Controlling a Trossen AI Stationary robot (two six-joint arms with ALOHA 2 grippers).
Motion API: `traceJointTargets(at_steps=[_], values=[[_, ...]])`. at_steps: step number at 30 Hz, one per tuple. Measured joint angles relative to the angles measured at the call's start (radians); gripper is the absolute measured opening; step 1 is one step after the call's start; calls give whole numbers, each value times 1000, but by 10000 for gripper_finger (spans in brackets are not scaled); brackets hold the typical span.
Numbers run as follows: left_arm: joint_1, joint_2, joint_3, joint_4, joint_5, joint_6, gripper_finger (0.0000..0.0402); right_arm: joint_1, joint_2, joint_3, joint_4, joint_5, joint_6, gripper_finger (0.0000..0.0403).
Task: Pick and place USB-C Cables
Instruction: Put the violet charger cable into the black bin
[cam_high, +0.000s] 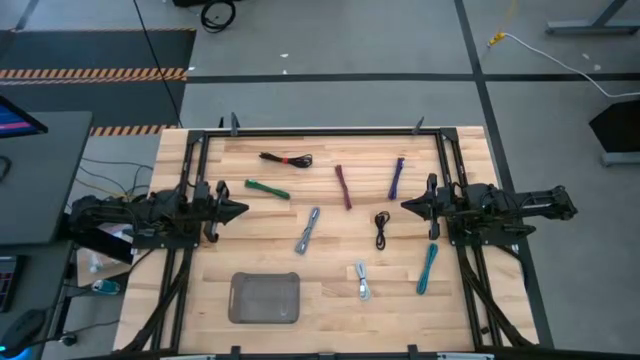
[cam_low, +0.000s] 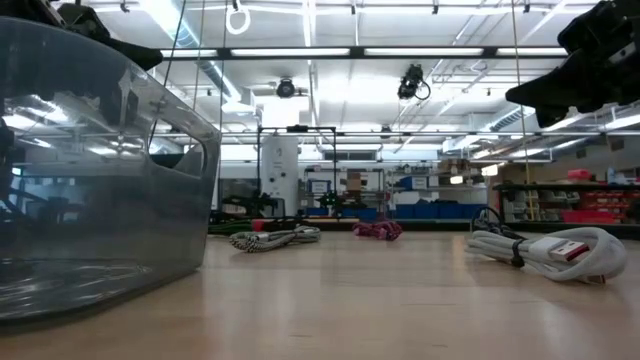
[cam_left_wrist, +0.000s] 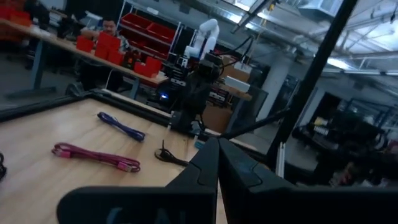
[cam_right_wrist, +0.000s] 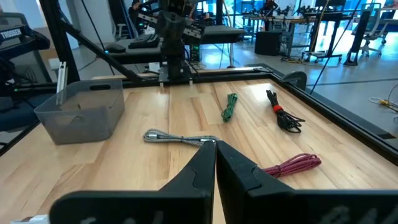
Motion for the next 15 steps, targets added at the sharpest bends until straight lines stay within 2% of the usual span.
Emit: traceJointTargets(at_steps=[9,12,15], values=[[0,0,0,74,0,-52,9,0,0,0,259,3,98,19],[0,0,0,116,0,-59,9,-2,0,0,329,48,56,19],[0,0,0,139,0,-104,9,-2,0,0,353,69,82,19]])
